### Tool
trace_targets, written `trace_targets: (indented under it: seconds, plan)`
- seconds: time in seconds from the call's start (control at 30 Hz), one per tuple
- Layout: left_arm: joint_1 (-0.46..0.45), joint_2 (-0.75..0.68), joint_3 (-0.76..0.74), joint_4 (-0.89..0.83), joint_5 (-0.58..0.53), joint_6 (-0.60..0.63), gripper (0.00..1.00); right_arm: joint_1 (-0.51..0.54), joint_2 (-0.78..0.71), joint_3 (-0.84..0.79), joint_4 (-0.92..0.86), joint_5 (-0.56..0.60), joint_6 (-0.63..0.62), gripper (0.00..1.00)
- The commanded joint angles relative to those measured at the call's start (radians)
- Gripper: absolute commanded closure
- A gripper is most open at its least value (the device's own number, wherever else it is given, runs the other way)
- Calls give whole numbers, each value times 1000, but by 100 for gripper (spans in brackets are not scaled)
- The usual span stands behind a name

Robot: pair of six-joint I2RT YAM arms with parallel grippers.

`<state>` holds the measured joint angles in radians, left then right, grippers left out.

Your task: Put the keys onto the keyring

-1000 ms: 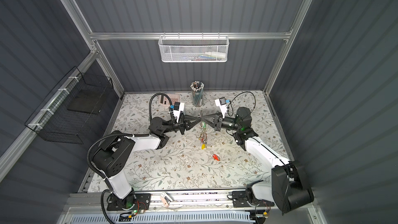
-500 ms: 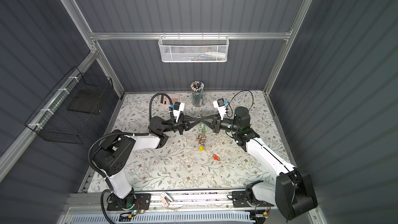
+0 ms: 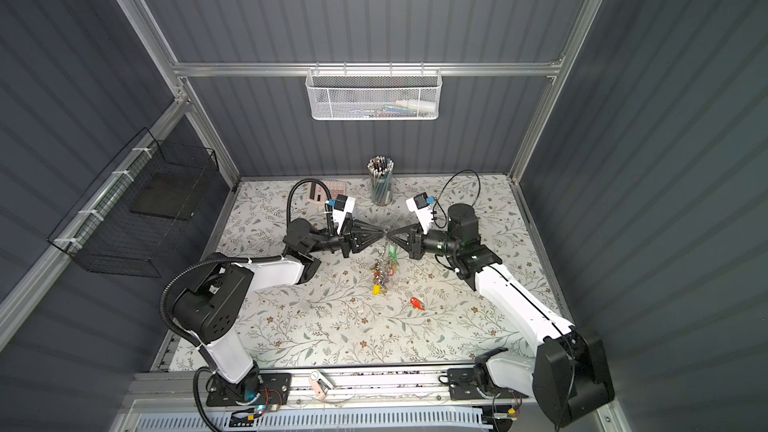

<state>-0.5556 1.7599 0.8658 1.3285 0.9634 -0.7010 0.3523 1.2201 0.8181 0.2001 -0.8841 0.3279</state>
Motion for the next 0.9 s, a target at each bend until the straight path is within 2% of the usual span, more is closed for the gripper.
trace_targets:
  seconds: [0.0, 0.13, 0.2, 0.27, 0.37, 0.5, 0.6, 0.77, 0.87]
  plan:
    - [15, -40, 24, -55, 29, 60, 73, 4, -23, 50, 8, 3, -37, 100]
    - [32, -76, 24, -177, 76, 163, 64, 3, -30, 55, -13, 4, -53, 100]
    - [39, -118, 25, -333, 90, 290, 59, 2, -34, 53, -13, 2, -56, 100]
    - [40, -164, 44, -558, 73, 476, 55, 3, -36, 54, -13, -1, -58, 100]
    - [40, -186, 111, -818, 54, 688, 51, 3, -34, 53, -7, -12, -55, 100]
    - [40, -136, 221, -1038, 101, 827, 51, 5, -29, 51, -1, -23, -52, 100]
    - [41, -97, 281, -1104, 138, 885, 51, 5, -29, 49, 4, -27, -51, 100]
    - [40, -50, 394, -1307, 197, 1041, 58, 7, -27, 49, 2, -32, -50, 100]
    - [46, -27, 440, -1375, 243, 1086, 62, 6, -28, 50, 1, -32, -53, 100]
